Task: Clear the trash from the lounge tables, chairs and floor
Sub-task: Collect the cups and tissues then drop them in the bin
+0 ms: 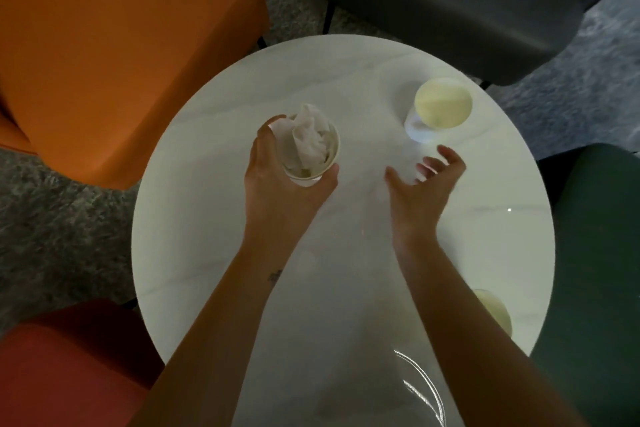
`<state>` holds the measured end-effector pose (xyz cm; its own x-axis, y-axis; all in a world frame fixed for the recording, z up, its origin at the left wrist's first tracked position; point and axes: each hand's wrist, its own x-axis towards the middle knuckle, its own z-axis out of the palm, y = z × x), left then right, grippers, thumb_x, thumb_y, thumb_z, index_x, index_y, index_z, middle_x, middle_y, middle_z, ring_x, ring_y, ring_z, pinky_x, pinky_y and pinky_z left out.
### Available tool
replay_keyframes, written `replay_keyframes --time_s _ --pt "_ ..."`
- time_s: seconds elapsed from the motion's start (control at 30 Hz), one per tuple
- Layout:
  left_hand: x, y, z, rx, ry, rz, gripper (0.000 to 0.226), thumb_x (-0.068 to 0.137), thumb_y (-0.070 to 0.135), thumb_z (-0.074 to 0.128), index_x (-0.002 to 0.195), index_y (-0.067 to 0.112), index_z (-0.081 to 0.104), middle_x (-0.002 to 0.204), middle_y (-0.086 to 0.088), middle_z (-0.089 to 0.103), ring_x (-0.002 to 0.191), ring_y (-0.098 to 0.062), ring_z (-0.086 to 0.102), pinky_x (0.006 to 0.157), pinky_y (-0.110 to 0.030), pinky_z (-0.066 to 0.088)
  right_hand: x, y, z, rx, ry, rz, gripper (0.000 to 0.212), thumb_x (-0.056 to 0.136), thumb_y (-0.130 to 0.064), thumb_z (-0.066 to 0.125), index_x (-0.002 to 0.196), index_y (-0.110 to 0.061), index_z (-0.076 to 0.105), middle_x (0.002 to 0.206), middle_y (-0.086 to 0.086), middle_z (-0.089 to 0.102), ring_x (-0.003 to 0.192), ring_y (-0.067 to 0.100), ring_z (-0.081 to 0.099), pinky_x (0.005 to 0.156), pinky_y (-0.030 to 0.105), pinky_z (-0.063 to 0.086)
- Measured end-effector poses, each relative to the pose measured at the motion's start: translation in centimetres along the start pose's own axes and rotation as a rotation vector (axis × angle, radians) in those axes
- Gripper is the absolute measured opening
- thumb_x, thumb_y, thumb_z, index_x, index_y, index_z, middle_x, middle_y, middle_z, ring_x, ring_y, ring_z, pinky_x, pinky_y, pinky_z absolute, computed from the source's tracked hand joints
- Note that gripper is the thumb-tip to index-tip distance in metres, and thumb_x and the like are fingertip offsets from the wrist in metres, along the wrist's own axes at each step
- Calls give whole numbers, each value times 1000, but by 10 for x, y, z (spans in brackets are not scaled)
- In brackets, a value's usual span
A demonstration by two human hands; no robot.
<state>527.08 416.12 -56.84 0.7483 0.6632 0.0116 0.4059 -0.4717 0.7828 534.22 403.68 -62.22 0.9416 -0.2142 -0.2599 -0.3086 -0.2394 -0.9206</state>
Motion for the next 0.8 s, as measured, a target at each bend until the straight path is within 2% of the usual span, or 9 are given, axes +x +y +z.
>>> replay_keyframes --time_s 0.07,0.13,0.27,0.4,0.5,0.57,0.63,0.73,0.8 --pt "1 5 4 -6 -12 5 73 65 31 83 125 10 46 118 -2 56 100 -10 53 79 -9 44 24 -5 -2 -26 100 26 89 65 -7 82 136 -10 29 125 11 41 107 18 47 95 35 47" --pt "1 10 6 -3 -19 17 74 65 30 84 125 8 46 119 -4 56 101 -10 53 81 -16 48 47 -11 1 -87 138 21 96 64 -24 84 140 -15 26 135 9 39 116 17 45 99 31 44" --pt "-2 25 9 -36 -44 11 74 65 27 84 125 8 45 120 -3 55 104 -11 52 88 -32 51 76 -16 12 -260 115 26 86 69 -42 78 139 -25 31 142 3 39 127 22 40 104 39 36" --pt "1 42 6 -104 -52 -3 74 69 28 82 129 11 42 126 -2 53 112 -14 53 94 -41 50 65 -14 12 -258 57 -10 80 67 -38 80 134 -27 38 136 -1 45 124 21 42 102 43 35" --pt "4 53 -1 -209 -16 -29 72 70 33 80 129 9 45 116 7 58 106 -6 57 92 -27 50 32 -11 3 -267 11 -126 80 60 -32 85 129 -22 44 128 -1 53 119 21 47 97 43 38" --pt "5 58 -4 -244 -24 -22 78 69 38 78 133 12 40 125 3 55 114 -10 55 94 -32 50 10 -10 -2 -281 -27 -200 80 57 -30 87 127 -19 48 123 1 57 115 22 52 93 41 42" --pt "4 61 -2 -221 -89 -3 83 69 39 78 136 14 36 132 2 51 119 -13 52 97 -36 48 -8 -11 -6 -291 -87 -247 79 58 -28 87 126 -17 49 121 1 59 114 23 54 95 39 41" --pt "-4 63 3 -222 -204 13 75 69 32 81 130 13 42 116 15 54 104 3 55 91 -18 48 -24 -15 -10 -263 -155 -264 74 61 -26 85 125 -13 50 116 4 61 110 25 56 98 45 43" --pt "-9 61 7 -180 -249 63 78 65 39 75 130 13 41 121 12 49 109 -1 51 94 -25 48 -28 -17 -17 -190 -195 -203 72 65 -24 83 126 -14 47 117 4 60 110 24 55 97 48 43"
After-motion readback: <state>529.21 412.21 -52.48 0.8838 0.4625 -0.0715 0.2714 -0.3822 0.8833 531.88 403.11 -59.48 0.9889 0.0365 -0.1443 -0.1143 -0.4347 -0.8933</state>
